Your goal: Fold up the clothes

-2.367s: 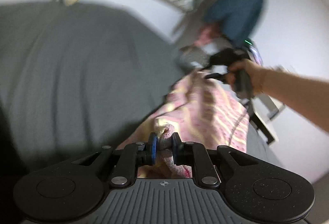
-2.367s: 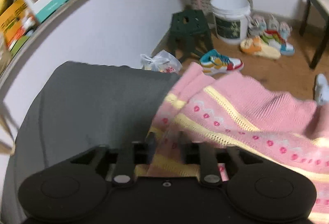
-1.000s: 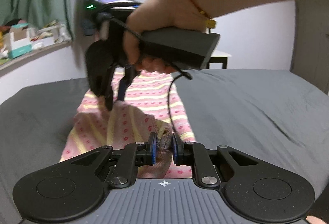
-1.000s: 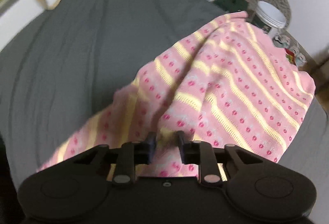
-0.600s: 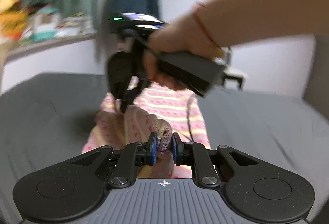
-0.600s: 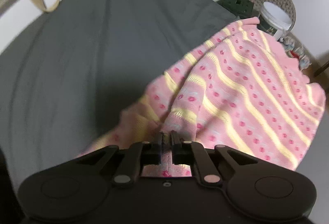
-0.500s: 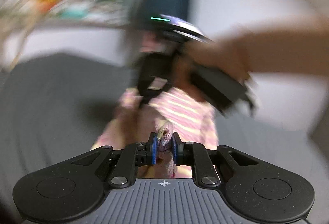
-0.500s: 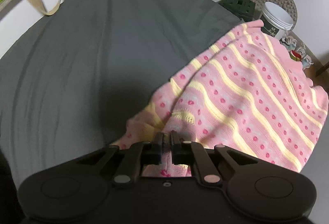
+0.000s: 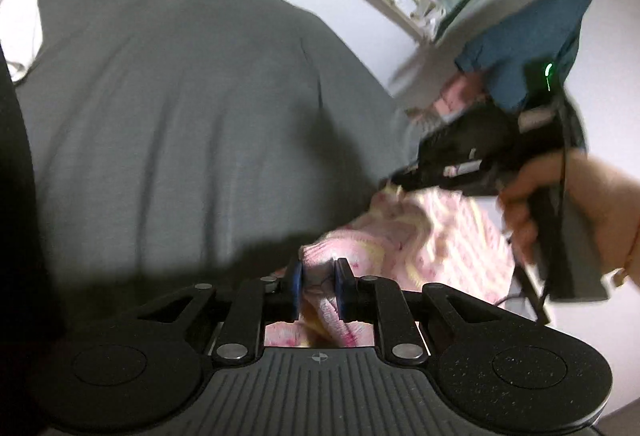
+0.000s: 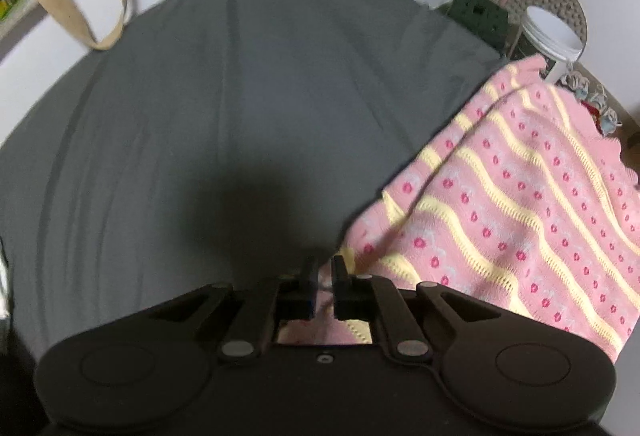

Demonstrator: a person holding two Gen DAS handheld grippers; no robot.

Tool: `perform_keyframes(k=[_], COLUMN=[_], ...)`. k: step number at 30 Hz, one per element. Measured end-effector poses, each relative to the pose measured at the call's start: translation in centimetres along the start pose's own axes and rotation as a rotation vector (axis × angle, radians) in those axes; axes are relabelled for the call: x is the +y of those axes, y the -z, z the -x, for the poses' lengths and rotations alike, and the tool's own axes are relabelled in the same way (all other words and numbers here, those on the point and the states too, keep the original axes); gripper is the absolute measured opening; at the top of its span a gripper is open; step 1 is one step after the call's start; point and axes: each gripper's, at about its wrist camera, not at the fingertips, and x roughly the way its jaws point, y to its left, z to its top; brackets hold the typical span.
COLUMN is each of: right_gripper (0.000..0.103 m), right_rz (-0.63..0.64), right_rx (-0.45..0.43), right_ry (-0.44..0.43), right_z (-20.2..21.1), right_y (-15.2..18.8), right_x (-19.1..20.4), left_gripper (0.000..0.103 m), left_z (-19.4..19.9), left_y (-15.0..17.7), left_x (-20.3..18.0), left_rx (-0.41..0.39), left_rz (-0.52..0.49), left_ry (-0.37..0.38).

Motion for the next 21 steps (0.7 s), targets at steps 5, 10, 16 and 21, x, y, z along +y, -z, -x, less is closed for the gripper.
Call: perform_keyframes(k=[5, 10, 16, 21], right_gripper=[0.033, 0.033, 0.033, 0.033], right_rz=[-0.013, -0.091, -0.167, -0.154], right_rx=[-0.042, 0.032, 0.071, 0.015], right_ry=[-0.019, -0.031, -0.087, -0.090], right_z=[2.8, 2.6, 0.6, 1.7], right_y=[0.5, 2.4, 4.7, 5.4], right_x=[-0.7, -2.6, -3.3, -2.9], left_gripper=[0.053, 0.086, 0.086, 0.085], left_z=[1.2, 4.2, 2.5, -0.4], left_y=[-0.5, -0.1, -1.2, -2.1], left_x=[-0.5, -2.4, -2.5, 0.1], left_rx=[-0.086, -0.274, -0.180, -0.049], left_rz=[-0.033, -0.205, -0.228, -0.045], left_ry=[-0.046, -0.089, -0.020, -0.024])
